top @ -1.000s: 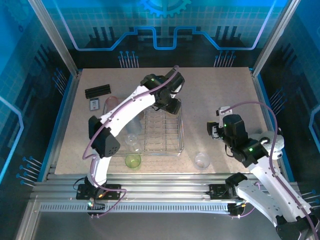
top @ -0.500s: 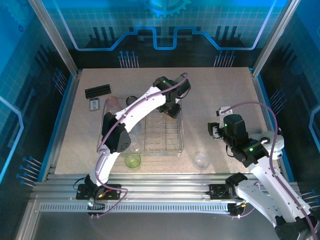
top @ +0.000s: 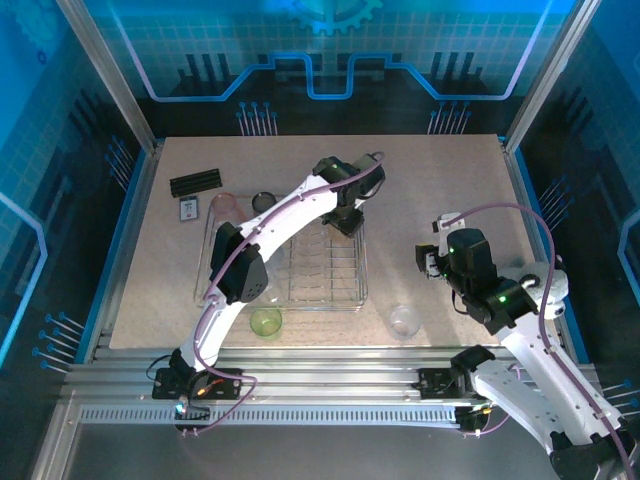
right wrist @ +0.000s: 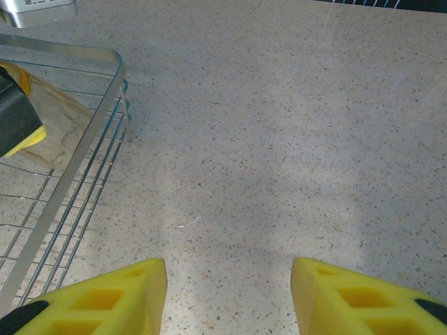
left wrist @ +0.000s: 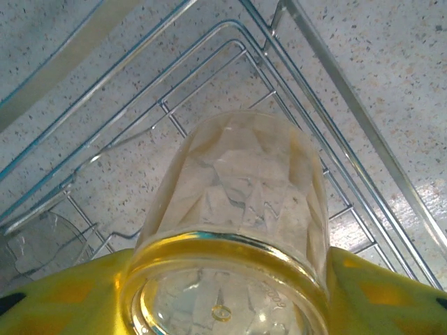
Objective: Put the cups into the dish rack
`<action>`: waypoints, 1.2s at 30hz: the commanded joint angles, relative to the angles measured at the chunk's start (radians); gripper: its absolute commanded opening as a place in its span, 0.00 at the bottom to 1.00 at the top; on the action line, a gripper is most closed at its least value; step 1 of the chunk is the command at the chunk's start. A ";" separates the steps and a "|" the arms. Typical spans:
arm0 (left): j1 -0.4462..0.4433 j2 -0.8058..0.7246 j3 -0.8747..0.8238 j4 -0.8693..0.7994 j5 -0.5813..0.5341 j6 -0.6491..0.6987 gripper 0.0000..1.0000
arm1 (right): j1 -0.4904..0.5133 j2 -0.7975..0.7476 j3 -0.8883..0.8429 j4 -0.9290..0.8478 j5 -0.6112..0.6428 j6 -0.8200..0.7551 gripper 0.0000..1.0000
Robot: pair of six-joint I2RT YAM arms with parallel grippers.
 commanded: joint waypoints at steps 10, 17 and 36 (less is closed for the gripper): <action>0.019 0.077 0.033 0.072 -0.063 0.099 0.46 | -0.017 0.000 -0.010 -0.015 0.001 -0.032 0.51; 0.046 0.094 0.034 0.080 -0.055 0.075 0.58 | -0.020 0.015 -0.012 -0.008 -0.001 -0.032 0.51; 0.045 0.045 0.007 0.113 -0.064 0.053 0.93 | -0.021 0.015 0.009 -0.023 -0.012 -0.028 0.52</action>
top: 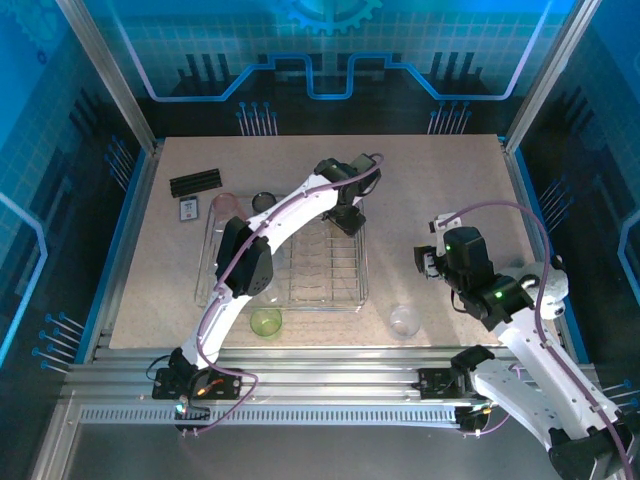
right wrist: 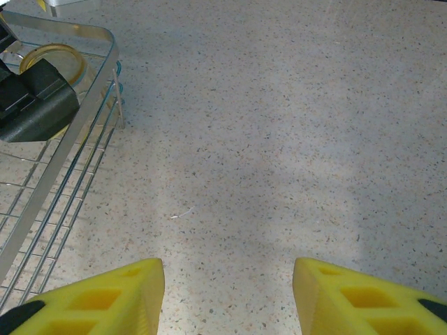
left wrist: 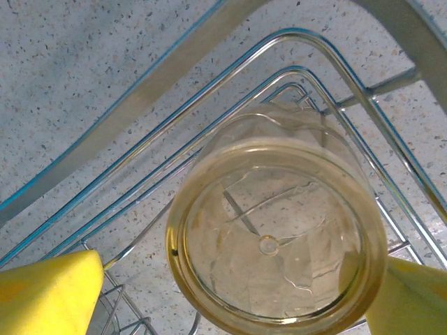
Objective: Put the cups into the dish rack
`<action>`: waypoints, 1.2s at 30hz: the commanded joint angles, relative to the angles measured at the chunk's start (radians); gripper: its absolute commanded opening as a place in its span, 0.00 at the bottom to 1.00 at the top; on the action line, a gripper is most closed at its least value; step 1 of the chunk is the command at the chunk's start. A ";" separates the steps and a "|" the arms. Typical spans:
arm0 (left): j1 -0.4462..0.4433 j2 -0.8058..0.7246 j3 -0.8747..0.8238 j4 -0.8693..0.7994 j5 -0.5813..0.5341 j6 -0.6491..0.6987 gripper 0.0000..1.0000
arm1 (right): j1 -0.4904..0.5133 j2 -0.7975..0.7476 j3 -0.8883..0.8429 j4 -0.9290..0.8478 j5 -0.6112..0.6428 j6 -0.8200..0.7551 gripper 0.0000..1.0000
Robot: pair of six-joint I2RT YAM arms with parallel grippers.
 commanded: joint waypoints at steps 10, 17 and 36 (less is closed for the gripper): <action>-0.002 -0.302 -0.247 0.163 -0.018 -0.067 0.97 | -0.016 0.002 0.064 -0.037 -0.069 0.037 0.52; -0.001 -0.565 -0.482 0.333 -0.055 -0.122 0.99 | -0.016 0.008 0.099 -0.042 -0.132 0.059 0.53; 0.000 -1.510 -1.341 0.678 -0.200 -0.372 0.99 | 0.461 0.274 0.185 0.004 -0.199 0.564 0.53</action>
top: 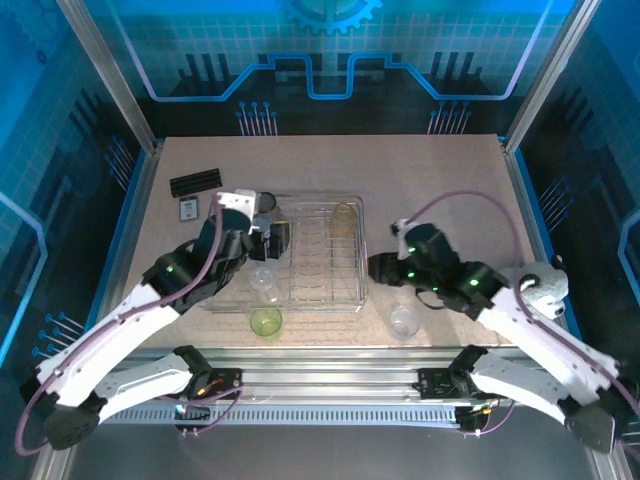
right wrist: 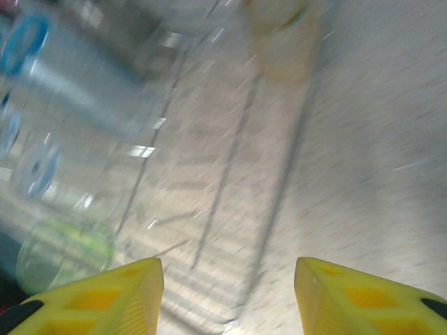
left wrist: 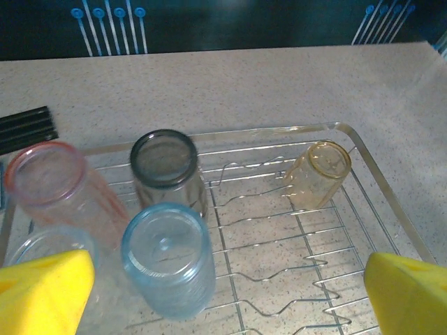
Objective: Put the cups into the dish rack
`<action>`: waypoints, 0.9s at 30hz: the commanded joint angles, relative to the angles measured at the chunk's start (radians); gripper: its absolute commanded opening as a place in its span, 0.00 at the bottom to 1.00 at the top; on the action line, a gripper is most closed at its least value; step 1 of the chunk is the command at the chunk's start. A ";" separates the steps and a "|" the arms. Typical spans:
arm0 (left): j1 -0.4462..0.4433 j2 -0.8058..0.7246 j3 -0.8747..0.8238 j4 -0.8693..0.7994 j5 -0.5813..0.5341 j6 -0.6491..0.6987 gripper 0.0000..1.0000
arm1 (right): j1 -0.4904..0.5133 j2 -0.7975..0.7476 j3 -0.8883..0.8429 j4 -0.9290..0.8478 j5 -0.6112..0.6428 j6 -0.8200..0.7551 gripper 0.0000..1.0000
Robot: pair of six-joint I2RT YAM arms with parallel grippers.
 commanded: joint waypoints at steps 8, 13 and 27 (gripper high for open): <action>0.000 -0.226 -0.088 -0.058 -0.112 -0.129 0.99 | 0.376 0.391 0.317 -0.131 0.096 0.128 0.57; 0.001 -0.350 -0.105 -0.154 -0.126 -0.192 0.99 | 0.453 0.548 0.420 -0.190 0.115 0.156 0.58; -0.001 -0.596 -0.102 -0.400 -0.143 -0.241 0.99 | 0.536 0.917 0.671 -0.266 0.116 0.222 0.51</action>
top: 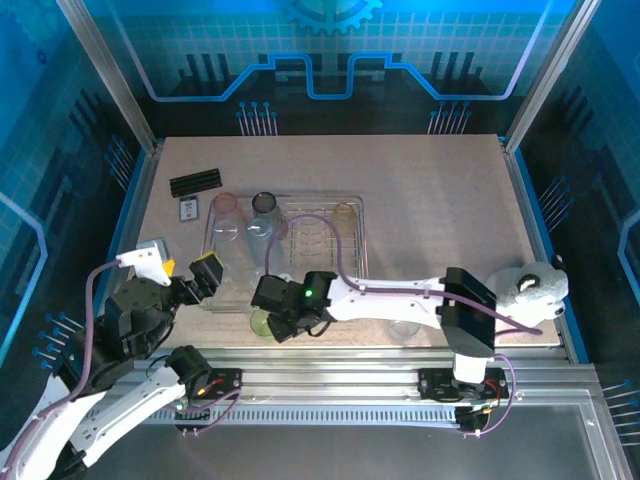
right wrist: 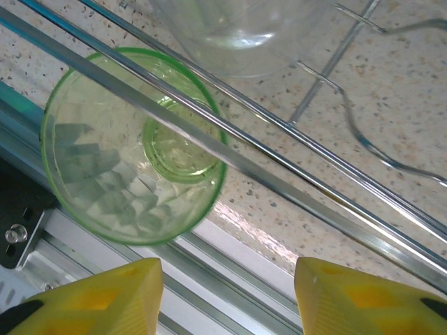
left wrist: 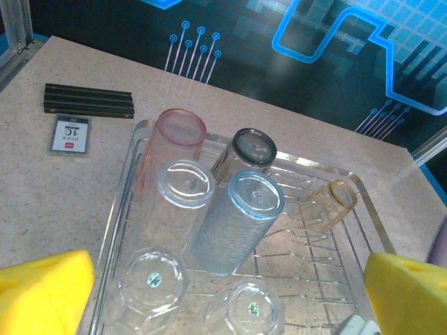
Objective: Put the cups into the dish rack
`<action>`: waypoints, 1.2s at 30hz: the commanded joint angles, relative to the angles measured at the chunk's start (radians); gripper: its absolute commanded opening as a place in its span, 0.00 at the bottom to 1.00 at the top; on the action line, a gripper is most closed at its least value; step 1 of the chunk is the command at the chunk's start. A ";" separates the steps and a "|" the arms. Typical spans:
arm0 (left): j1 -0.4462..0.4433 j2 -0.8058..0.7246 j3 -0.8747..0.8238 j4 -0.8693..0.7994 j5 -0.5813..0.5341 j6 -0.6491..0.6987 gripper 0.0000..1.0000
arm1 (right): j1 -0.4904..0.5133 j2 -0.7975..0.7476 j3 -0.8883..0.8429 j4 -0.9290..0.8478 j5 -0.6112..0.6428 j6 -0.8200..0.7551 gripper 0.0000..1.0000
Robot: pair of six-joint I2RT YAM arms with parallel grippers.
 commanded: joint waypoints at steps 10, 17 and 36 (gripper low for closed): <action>0.000 -0.048 -0.008 -0.105 -0.022 0.036 0.99 | 0.024 0.149 0.169 -0.093 0.080 0.047 0.41; 0.000 -0.050 -0.031 -0.081 -0.019 0.057 0.99 | 0.010 0.176 0.189 -0.105 0.109 0.041 0.33; 0.001 -0.050 -0.043 -0.068 -0.034 0.054 0.99 | 0.004 0.160 0.181 -0.123 0.144 0.028 0.10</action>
